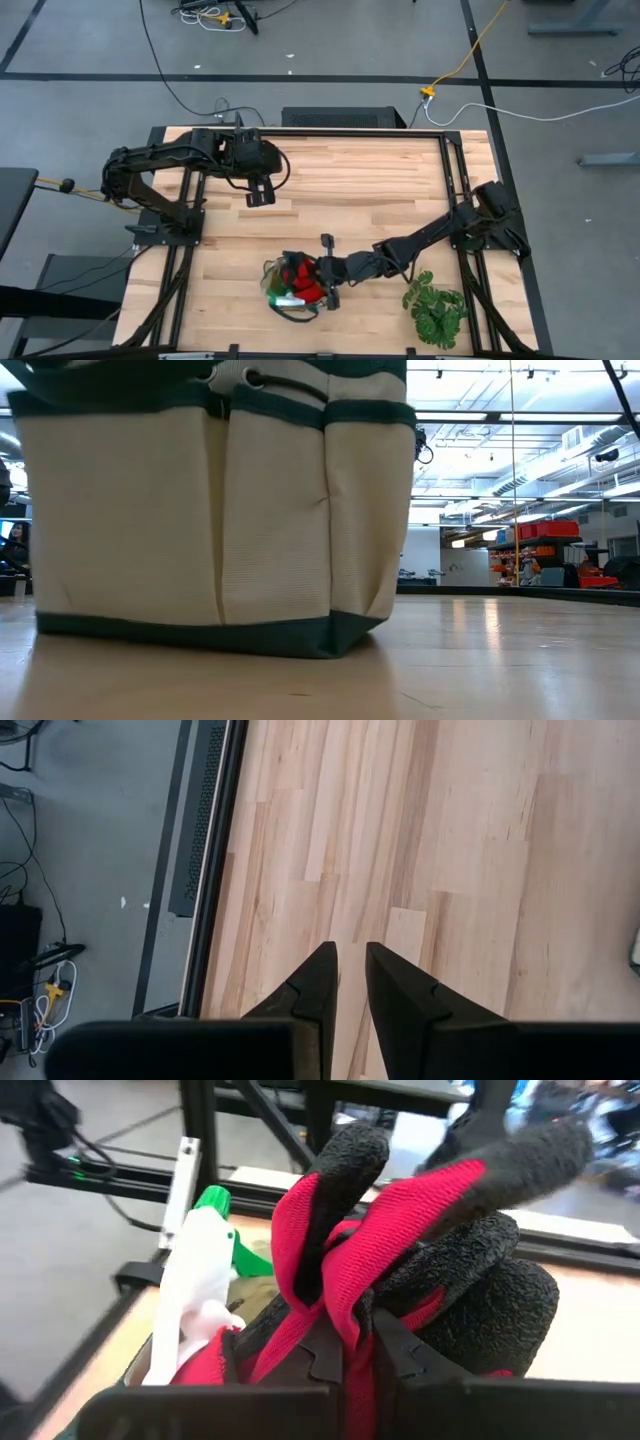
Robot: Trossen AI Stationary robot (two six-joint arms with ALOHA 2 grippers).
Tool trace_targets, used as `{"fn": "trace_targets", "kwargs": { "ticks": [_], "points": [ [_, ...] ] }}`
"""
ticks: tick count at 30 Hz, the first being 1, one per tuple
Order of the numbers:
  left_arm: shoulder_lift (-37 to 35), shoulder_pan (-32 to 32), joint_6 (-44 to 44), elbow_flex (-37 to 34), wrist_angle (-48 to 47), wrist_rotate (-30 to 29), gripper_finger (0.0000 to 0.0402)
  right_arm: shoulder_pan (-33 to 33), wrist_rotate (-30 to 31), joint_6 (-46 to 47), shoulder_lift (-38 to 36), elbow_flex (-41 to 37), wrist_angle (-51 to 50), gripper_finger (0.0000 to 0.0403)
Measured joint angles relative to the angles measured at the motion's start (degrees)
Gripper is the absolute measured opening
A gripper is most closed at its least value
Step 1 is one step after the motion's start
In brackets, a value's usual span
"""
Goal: Pick & Place Garden tools in Gardening bag
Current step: Put the gloves into the gardening bag
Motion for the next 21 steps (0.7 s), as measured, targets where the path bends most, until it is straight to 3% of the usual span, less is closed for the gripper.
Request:
{"fn": "trace_targets", "kwargs": {
  "ticks": [6,21],
  "points": [
    [0.01,0.01,-0.01,0.00,0.02,0.00,0.0062,-2.15,-6.54,3.73,0.00,0.00,-0.45,0.0014],
    [0.00,0.00,0.00,0.00,0.02,0.00,0.0062,-2.18,-6.47,3.48,0.02,0.00,1.80,0.0023]
  ]
}}
